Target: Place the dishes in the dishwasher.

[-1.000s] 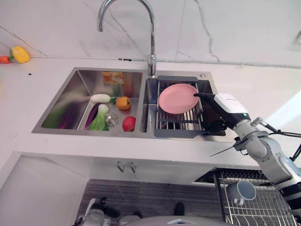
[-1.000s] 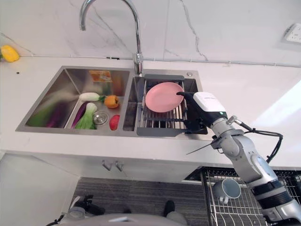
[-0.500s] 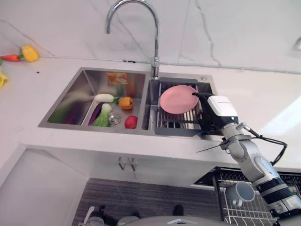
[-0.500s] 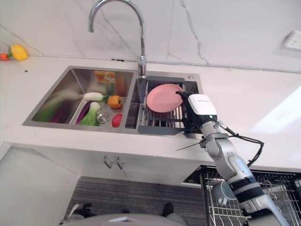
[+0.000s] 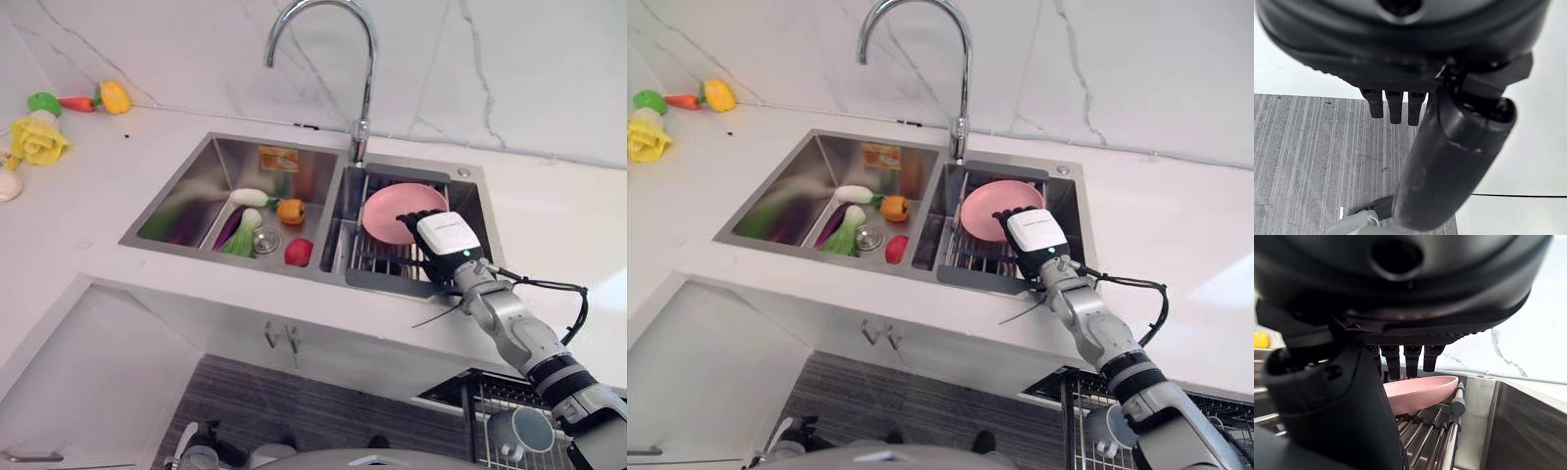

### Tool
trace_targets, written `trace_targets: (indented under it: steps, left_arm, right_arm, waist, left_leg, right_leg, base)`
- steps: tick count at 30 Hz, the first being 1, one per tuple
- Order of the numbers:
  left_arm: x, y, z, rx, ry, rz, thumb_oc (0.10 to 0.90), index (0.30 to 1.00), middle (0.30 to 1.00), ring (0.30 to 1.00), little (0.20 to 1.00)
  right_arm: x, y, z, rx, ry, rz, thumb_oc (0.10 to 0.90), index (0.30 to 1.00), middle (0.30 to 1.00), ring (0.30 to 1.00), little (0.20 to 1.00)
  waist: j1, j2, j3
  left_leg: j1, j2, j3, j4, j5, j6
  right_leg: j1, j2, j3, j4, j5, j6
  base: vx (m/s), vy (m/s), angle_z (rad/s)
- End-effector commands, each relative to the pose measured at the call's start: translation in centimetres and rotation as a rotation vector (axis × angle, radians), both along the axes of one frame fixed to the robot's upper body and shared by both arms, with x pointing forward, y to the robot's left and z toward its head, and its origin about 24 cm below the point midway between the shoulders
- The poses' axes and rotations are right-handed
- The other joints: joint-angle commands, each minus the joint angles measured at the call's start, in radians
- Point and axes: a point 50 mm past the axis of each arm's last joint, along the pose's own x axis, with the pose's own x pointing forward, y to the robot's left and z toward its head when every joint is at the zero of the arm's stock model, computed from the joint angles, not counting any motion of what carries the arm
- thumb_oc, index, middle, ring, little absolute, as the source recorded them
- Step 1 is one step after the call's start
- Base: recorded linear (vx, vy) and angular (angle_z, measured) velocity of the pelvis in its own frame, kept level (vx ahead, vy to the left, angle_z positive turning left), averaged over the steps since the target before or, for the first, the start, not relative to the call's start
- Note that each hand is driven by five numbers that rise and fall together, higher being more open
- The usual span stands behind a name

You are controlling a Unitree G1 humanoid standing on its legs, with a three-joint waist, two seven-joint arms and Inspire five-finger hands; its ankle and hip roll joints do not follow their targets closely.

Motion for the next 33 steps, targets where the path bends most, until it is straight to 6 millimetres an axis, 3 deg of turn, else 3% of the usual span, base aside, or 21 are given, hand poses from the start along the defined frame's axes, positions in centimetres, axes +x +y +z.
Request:
trace_targets:
  steps: [1,2,3,14,22,26,33]
  left_arm:
    - [2.1,0.2,0.4,0.067,-0.023,-0.103,0.8,0.9,0.9,0.9,0.9]
    - [2.1,0.1,0.3,0.068,-0.019,-0.106,0.8,0.9,0.9,0.9,0.9]
    - [2.2,0.0,0.3,0.071,-0.021,-0.112,0.8,0.9,0.9,0.9,0.9]
    - [2.7,-0.1,0.4,0.086,-0.033,-0.108,0.8,0.9,0.9,0.9,0.9]
    - [2.8,-0.2,0.5,0.086,-0.033,-0.127,0.8,0.9,0.9,0.9,0.9]
    - [3.1,-0.1,0.6,0.089,-0.033,-0.154,0.8,0.9,0.9,0.9,0.9]
    - [2.9,0.4,0.7,0.1,-0.021,-0.195,0.8,0.9,0.9,0.9,0.9]
  right_arm:
    - [2.7,-0.3,5.1,-0.178,-0.271,0.026,0.667,0.7,0.7,0.7,0.7]
    - [2.8,-0.4,4.9,-0.202,-0.276,0.017,0.515,0.472,0.472,0.472,0.472]
    - [3.0,-0.4,4.7,-0.218,-0.293,0.01,0.4,0.3,0.3,0.3,0.3]
    - [3.2,0.3,4.7,-0.185,-0.393,-0.018,0.4,0.3,0.3,0.3,0.3]
    - [2.0,0.5,9.0,-0.112,-0.587,0.015,0.4,0.3,0.3,0.3,0.3]
    - [-0.4,-1.2,12.6,-0.064,-0.767,-0.012,0.4,0.3,0.3,0.3,0.3]
    - [-4.3,-3.0,16.0,0.022,-0.966,-0.038,0.4,0.3,0.3,0.3,0.3]
  waist:
    - [0.011,-0.019,-0.015]
    - [0.013,-0.019,-0.016]
    - [0.013,-0.018,-0.016]
    - [0.017,-0.012,-0.023]
    - [-0.005,-0.001,-0.026]
    - [-0.047,0.006,-0.029]
    - [-0.095,0.014,-0.024]
  left_leg:
    - [-0.04,0.021,-0.028,0.003,0.022,-0.083]
    - [-0.04,0.022,-0.029,0.003,0.023,-0.083]
    - [-0.042,0.022,-0.031,0.003,0.023,-0.083]
    - [-0.045,0.023,-0.045,0.003,0.031,-0.089]
    - [-0.035,0.025,-0.03,0.003,0.025,-0.082]
    - [-0.025,0.024,-0.012,0.003,0.015,-0.078]
    - [-0.009,0.021,0.045,0.003,-0.002,-0.063]
  right_leg:
    - [0.142,-0.05,-0.048,0.018,-0.167,0.09]
    - [0.143,-0.05,-0.05,0.018,-0.168,0.09]
    - [0.143,-0.051,-0.052,0.018,-0.168,0.089]
    - [0.145,-0.046,-0.059,0.018,-0.176,0.084]
    - [0.139,-0.048,-0.033,0.018,-0.176,0.084]
    - [0.137,-0.05,-0.018,0.018,-0.176,0.086]
    - [0.108,-0.056,0.045,0.018,-0.156,0.099]
  base:
    - [0.0,0.0,0.0]
    - [0.01,-0.008,0.03]
    - [0.0,0.0,0.0]
    - [0.0,0.0,0.0]
    - [0.0,-0.004,0.03]
    - [0.01,0.006,-0.06]
    - [0.0,0.021,-0.23]
